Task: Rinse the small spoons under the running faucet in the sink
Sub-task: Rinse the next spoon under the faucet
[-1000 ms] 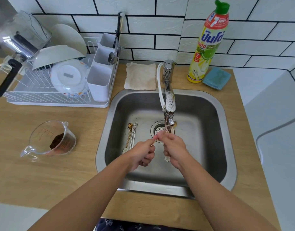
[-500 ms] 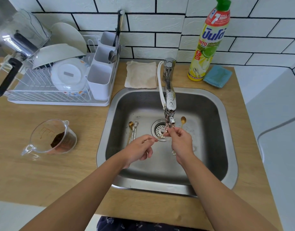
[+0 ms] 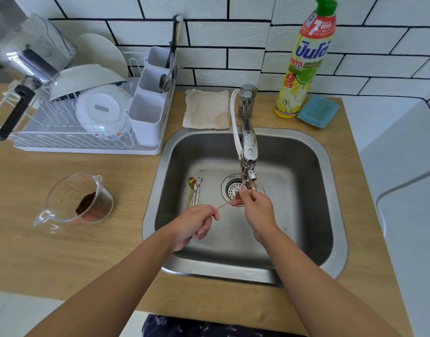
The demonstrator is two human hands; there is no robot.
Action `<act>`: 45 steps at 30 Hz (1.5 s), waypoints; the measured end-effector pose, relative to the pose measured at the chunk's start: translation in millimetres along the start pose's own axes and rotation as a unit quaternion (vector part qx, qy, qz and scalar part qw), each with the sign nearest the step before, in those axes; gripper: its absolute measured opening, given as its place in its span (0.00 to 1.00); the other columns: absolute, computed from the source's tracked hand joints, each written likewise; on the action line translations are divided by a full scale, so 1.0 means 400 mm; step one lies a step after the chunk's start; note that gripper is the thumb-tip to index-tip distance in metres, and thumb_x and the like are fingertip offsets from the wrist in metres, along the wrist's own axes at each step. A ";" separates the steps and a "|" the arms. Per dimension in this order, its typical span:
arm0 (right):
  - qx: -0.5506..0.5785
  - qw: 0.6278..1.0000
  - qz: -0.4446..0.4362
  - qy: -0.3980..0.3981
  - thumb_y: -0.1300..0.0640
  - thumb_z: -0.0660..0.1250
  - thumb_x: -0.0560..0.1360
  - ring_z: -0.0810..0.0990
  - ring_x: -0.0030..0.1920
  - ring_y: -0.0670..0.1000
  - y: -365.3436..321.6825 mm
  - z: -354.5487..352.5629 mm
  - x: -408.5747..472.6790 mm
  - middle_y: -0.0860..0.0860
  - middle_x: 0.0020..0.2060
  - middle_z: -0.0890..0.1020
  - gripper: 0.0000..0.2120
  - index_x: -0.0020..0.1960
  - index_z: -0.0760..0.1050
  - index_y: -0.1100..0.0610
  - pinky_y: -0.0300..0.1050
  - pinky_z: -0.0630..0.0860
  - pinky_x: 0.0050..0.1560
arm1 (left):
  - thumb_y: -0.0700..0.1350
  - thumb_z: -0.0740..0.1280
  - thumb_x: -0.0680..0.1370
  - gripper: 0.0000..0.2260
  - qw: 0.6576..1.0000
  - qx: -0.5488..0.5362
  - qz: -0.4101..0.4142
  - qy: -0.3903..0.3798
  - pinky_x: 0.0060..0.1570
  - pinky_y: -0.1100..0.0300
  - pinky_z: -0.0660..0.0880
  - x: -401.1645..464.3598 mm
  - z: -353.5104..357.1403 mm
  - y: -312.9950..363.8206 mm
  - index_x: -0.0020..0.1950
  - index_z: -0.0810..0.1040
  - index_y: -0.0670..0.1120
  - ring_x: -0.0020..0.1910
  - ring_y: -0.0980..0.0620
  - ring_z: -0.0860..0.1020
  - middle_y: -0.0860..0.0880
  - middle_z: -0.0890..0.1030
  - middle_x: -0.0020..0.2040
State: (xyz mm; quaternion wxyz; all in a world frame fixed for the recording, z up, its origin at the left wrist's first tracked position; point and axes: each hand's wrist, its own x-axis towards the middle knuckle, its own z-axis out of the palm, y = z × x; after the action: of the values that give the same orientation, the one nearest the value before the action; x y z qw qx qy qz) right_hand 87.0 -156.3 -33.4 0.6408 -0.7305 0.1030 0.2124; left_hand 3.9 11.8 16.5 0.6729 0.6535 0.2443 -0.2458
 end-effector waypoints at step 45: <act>0.034 0.994 -0.021 -0.106 0.49 0.69 0.80 0.77 0.27 0.37 -0.030 -0.038 0.017 0.48 0.43 0.89 0.07 0.53 0.82 0.51 0.27 0.69 0.26 | 0.47 0.56 0.85 0.13 0.993 0.099 0.059 -0.007 0.22 0.64 0.60 0.010 0.040 0.002 0.53 0.77 0.43 0.21 0.55 0.62 0.49 0.70 0.24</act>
State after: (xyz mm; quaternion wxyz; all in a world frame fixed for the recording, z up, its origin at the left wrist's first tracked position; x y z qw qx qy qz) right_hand 100.9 -168.6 -24.2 0.6768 -0.6837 0.0260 0.2716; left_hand 7.6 -4.1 15.2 0.6197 0.7286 0.1748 -0.2336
